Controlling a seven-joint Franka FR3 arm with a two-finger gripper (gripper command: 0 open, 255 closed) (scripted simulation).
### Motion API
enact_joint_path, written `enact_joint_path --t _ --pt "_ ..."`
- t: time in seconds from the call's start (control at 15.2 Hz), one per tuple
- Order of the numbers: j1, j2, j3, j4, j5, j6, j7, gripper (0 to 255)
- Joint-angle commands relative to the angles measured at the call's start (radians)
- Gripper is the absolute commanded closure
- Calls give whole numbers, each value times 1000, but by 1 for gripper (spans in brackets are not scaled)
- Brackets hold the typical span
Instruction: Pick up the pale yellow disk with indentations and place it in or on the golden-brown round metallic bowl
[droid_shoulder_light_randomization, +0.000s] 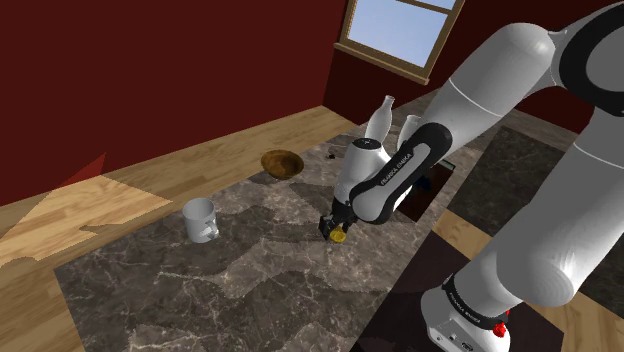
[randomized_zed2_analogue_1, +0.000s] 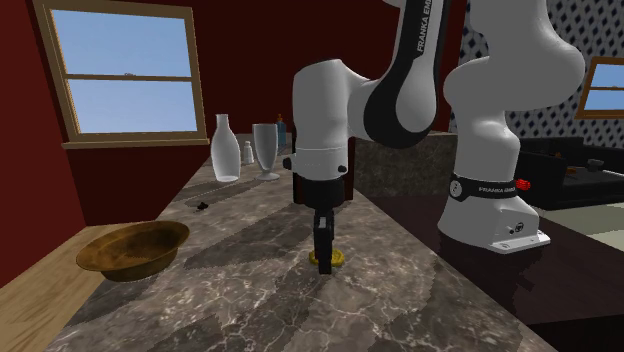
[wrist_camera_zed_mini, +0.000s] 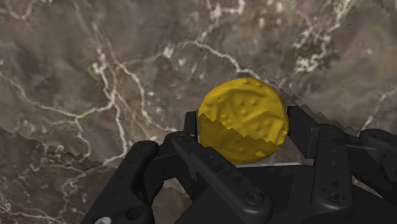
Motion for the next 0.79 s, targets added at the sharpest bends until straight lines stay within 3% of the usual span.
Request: enact_joint_path --t 0.0,0.2,0.73 --pt "0 1 0 0 0 0 0 255" --pt "0 0 0 0 0 0 0 255" --pt "-6 -153 17 -14 47 -139 -30 255"
